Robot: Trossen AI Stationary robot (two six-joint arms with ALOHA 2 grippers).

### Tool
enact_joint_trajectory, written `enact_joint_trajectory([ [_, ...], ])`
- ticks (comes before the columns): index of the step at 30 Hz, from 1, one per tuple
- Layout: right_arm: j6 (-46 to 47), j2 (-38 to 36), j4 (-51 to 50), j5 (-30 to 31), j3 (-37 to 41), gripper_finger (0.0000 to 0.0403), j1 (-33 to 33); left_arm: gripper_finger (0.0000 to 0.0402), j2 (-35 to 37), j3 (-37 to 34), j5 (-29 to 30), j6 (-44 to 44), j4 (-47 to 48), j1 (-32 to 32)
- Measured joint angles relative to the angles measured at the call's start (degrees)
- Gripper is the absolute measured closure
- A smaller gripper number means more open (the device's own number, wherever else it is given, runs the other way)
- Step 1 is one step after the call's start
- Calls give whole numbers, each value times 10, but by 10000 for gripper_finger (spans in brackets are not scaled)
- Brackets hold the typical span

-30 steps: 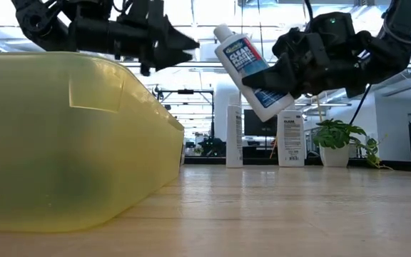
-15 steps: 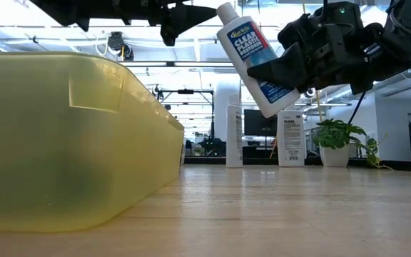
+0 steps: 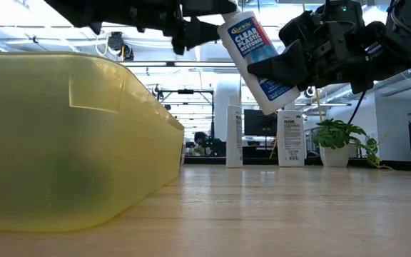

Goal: Pick & Place Kitchen Items
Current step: Put the white plastic restorer bottle into the white bin

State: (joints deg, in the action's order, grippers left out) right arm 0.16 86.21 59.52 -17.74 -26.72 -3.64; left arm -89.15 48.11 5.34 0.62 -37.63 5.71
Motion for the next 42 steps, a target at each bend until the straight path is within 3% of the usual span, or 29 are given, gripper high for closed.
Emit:
enact_joint_trajectory([
  [6, 0, 0, -10, 0, 0, 319, 0, 109, -22, 37, -3, -37, 0, 0],
  [17, -7, 0, -3, -1, 0, 319, 0, 159, -22, 38, -4, -33, 19, 0],
  [21, -8, 0, -4, -1, 0, 319, 0, 195, -22, 38, -5, -30, 16, 0],
  [27, -6, 0, -8, -1, 0, 318, 0, 284, -22, 38, -26, -35, 18, -1],
  [32, -9, 0, -10, 17, 0, 314, 0, 284, -22, 37, -29, -48, 15, -1],
  [36, 1, -3, -31, 55, 0, 282, 0, 284, -10, 36, 28, -34, 33, 1],
  [42, 51, -40, -101, 59, 0, 183, -1, 284, 58, 37, 80, -1, 116, 3],
])
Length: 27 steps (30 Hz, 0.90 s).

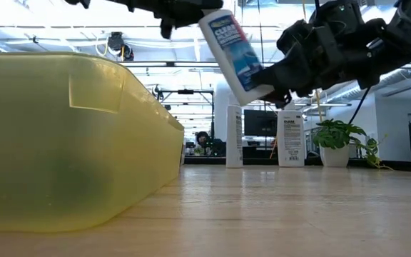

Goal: Pick & Place Kitchen Items
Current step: Put the white plastic restorer bottle into the white bin

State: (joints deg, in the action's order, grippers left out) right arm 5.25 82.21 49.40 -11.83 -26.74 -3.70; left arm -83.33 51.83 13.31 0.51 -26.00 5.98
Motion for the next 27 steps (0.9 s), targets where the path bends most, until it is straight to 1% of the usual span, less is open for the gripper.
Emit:
enact_joint_trajectory([
  [2, 4, -18, -29, 0, 0, 150, 0, 284, 25, -1, 18, 0, 36, 0],
  [5, -3, -47, -71, -7, 0, 109, -1, 284, 59, -1, 50, -19, 61, -6],
  [6, -4, -53, -81, -18, 0, 98, 0, 284, 71, -1, 79, -29, 72, -12],
  [8, -5, -65, -99, -27, 0, 80, 2, 284, 92, 0, 114, -31, 81, -33],
  [10, -5, -72, -101, -21, 1, 67, 0, 284, 116, 0, 159, -33, 112, -52],
  [11, -5, -73, -101, -17, 0, 62, 0, 284, 125, 0, 165, -26, 123, -63],
  [15, -19, -71, -111, -20, 1, 54, 1, 284, 149, 0, 161, -13, 161, -127],
  [21, -29, -71, -112, -19, 1, 53, 1, 284, 138, 0, 143, 4, 187, -246],
  [24, -29, -71, -112, -18, 1, 53, 1, 284, 120, 0, 118, 29, 205, -313],
  [27, -31, -71, -111, -18, 1, 53, 0, 284, 100, 0, 73, 56, 212, -368],
])
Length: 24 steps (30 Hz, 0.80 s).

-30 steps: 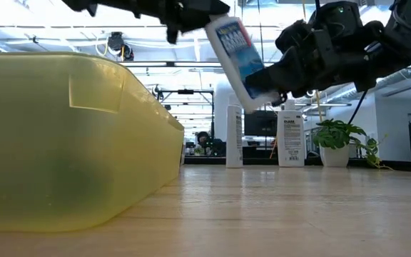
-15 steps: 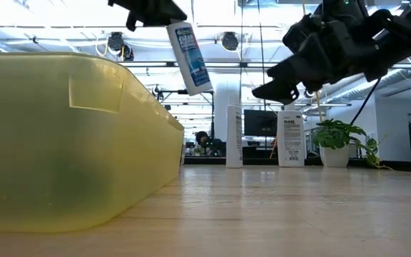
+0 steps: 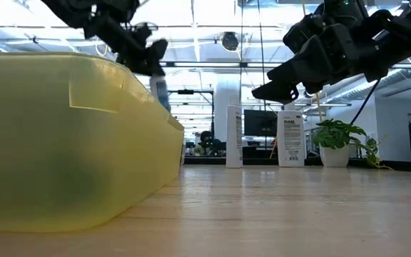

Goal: Pick & Place Kitchen Items
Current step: Put the white plastic restorer bottle into the white bin

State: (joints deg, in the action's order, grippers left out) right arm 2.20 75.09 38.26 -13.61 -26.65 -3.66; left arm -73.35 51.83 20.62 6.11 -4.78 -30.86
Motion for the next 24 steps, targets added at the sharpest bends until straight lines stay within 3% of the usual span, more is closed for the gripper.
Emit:
enact_joint_trajectory([
  [8, -11, 0, 3, 2, 0, 53, 0, 284, -76, 0, -70, 31, 21, -85],
  [22, -14, 0, 5, 3, 0, 53, 0, 284, -135, 2, -57, 30, -5, -95],
  [24, -14, 0, 5, 3, 0, 53, 0, 264, -136, 2, -57, 29, -5, -95],
])
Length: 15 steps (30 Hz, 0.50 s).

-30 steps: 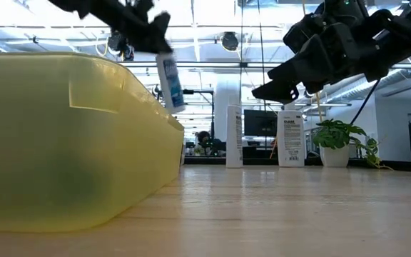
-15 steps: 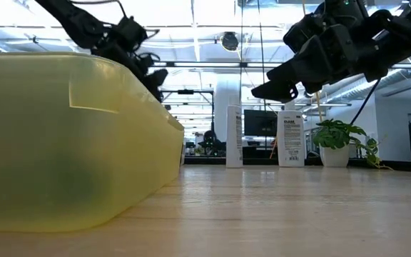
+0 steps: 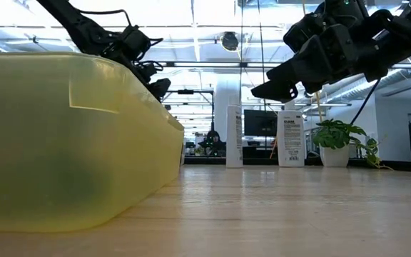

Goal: Pick & Place Kitchen Items
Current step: Put the white plastic restorer bottle into the white bin

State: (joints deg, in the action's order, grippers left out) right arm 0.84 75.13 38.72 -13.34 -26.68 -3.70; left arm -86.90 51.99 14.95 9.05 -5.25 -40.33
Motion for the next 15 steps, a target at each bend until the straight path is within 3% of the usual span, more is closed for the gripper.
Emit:
enact_joint_trajectory([
  [7, 0, 0, -4, 0, 0, 53, 0, 119, 0, -2, 1, -36, 8, 10],
  [15, 1, -1, -12, 0, 0, 53, 0, 39, 43, -2, 1, -44, 5, 27],
])
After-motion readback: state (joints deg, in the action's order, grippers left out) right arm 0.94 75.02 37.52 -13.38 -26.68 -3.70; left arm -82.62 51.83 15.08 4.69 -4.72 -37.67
